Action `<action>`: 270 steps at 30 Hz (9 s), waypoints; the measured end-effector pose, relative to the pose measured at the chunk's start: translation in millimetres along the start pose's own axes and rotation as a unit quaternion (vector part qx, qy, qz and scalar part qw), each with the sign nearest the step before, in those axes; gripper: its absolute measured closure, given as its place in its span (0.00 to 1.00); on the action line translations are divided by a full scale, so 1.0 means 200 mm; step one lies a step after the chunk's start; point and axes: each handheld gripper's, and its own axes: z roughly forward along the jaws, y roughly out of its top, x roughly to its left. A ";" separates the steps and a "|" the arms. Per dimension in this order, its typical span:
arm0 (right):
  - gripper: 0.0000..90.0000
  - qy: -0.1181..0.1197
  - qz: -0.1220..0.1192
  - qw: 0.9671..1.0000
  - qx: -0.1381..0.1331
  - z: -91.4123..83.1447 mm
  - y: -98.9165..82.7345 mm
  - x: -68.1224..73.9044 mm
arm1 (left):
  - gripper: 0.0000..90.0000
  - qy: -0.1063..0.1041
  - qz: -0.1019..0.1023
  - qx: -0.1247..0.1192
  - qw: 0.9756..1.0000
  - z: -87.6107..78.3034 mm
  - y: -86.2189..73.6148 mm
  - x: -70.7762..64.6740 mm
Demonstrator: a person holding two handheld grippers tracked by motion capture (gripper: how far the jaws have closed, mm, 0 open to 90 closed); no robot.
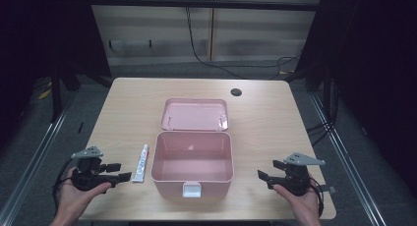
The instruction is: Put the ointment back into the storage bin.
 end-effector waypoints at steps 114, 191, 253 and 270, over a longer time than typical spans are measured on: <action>0.34 0.068 0.009 0.997 0.042 -0.02 0.02 0.07 | 0.77 0.118 0.030 0.311 0.943 0.59 0.44 0.00; 0.22 0.095 0.009 0.995 0.043 -0.02 0.02 0.06 | 0.79 -0.021 0.069 0.265 0.962 0.06 0.60 -0.02; 0.22 0.115 0.002 0.992 0.044 0.01 0.05 0.06 | 0.79 -0.084 0.209 0.263 0.938 0.02 0.93 -0.55; 0.20 0.114 0.002 0.992 0.044 0.01 0.05 0.06 | 0.79 -0.097 0.227 0.272 0.930 0.14 0.98 -0.67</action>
